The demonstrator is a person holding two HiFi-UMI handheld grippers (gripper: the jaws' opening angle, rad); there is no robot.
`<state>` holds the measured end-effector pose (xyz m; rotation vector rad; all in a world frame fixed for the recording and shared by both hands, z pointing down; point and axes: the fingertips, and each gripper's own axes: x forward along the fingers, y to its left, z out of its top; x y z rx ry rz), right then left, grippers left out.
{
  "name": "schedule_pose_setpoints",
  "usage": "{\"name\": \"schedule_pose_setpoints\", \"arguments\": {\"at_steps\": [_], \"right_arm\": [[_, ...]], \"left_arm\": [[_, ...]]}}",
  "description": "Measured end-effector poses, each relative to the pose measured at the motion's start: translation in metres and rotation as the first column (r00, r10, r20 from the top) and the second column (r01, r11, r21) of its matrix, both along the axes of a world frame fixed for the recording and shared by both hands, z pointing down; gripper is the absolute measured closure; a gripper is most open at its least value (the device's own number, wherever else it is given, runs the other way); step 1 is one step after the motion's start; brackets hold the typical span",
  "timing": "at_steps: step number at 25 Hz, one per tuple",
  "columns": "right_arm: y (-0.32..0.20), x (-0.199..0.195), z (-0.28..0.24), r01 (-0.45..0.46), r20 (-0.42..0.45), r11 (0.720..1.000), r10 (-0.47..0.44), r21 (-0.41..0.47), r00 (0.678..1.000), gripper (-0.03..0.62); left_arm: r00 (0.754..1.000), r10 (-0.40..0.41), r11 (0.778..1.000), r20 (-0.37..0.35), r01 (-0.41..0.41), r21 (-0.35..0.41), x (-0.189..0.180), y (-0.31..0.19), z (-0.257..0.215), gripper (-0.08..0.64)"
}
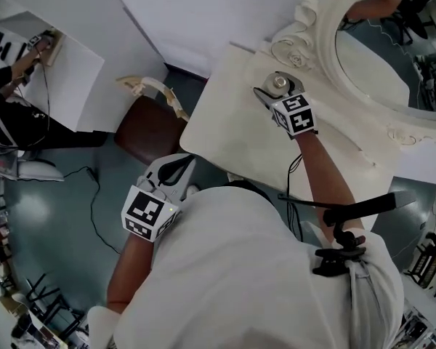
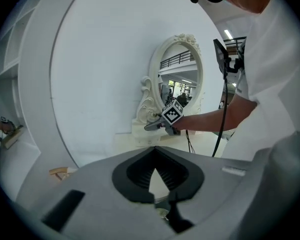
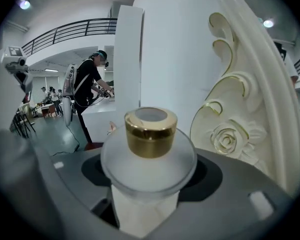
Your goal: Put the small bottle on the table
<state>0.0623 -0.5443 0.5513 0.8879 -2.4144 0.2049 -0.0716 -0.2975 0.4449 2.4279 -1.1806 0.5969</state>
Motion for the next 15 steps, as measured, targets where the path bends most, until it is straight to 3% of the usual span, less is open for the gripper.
{"name": "schedule_pose_setpoints", "arguments": {"at_steps": [7,15], "right_arm": [[-0.047,-0.013,0.036,0.023,-0.005,0.999,-0.023,-0.031,1.000,0.252],[-0.070,-0.019,0.055,0.015,-0.018,0.999,-0.016,-0.034,1.000,0.252]], "left_arm": [[0.995,-0.100,0.994,0.028,0.101,-0.042,0.000,-0.006,0.009,0.557],[0.986,-0.159,0.985,0.047,0.162,-0.064,-0.008,-0.006,0.012,0.557]]}}
